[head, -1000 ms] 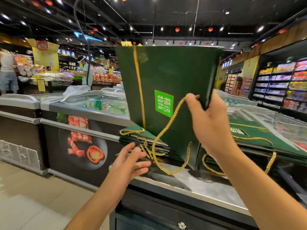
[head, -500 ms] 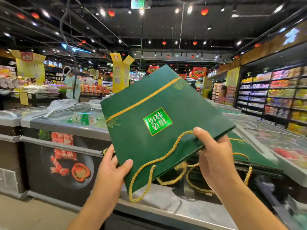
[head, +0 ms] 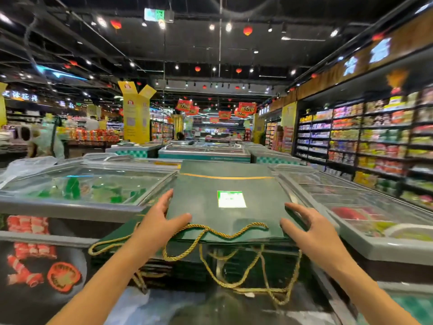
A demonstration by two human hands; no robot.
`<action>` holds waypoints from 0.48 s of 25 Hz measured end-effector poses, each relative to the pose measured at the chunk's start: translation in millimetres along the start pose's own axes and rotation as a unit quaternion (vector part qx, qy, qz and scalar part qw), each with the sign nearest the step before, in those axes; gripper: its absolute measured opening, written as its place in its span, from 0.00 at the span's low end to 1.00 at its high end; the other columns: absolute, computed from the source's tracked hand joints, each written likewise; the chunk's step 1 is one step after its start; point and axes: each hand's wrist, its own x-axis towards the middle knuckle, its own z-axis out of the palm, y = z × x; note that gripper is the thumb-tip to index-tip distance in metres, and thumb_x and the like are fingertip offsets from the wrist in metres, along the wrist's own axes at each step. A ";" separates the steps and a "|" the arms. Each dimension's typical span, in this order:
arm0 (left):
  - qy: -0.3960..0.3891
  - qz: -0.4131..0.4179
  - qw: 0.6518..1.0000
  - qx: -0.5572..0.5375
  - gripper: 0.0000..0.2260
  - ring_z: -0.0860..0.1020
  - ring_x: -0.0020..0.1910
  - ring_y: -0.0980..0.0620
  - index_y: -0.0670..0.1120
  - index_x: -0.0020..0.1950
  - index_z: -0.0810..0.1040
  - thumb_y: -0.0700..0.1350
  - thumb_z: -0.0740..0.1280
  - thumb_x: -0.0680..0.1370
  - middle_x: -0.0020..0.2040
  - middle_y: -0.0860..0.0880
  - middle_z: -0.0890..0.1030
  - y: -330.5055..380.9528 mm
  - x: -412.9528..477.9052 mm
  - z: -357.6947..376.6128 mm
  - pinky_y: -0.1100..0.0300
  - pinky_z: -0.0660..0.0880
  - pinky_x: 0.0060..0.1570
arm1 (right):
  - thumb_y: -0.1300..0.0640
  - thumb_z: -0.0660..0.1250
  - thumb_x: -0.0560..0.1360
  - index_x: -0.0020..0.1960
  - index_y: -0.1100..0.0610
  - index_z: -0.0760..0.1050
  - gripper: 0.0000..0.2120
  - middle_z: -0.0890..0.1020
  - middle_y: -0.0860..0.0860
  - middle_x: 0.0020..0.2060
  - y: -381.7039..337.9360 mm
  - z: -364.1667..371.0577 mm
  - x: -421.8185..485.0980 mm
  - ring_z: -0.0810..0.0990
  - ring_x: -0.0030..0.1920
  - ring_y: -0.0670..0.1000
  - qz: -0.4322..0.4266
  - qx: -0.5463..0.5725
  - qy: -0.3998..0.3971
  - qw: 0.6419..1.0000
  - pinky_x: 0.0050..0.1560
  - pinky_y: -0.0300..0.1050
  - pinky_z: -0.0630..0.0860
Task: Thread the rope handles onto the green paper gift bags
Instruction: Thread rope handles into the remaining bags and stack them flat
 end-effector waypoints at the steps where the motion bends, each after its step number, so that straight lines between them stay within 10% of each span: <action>1: -0.027 0.005 0.999 0.035 0.33 0.70 0.66 0.66 0.52 0.79 0.61 0.47 0.73 0.78 0.75 0.55 0.68 5.3 8.6 6.7 0.69 0.67 0.62 | 0.51 0.69 0.79 0.74 0.52 0.72 0.24 0.76 0.46 0.64 7.7 -6.6 3.8 0.71 0.62 0.43 0.005 -0.018 0.008 1.000 0.63 0.39 0.65; 4: -0.108 0.013 0.986 0.128 0.38 0.65 0.75 0.54 0.53 0.80 0.60 0.61 0.70 0.74 0.79 0.53 0.64 14.7 29.7 29.9 0.58 0.63 0.72 | 0.51 0.68 0.80 0.73 0.54 0.74 0.22 0.77 0.48 0.68 28.4 -26.5 15.1 0.74 0.66 0.47 0.025 -0.053 0.023 0.998 0.65 0.42 0.68; 12: -0.167 0.016 0.960 0.224 0.30 0.66 0.73 0.54 0.52 0.81 0.59 0.58 0.64 0.81 0.79 0.52 0.65 7.3 52.4 78.3 0.59 0.64 0.68 | 0.49 0.67 0.80 0.71 0.55 0.76 0.21 0.80 0.50 0.67 73.2 -41.7 24.5 0.77 0.67 0.49 0.075 -0.115 0.013 0.990 0.62 0.39 0.69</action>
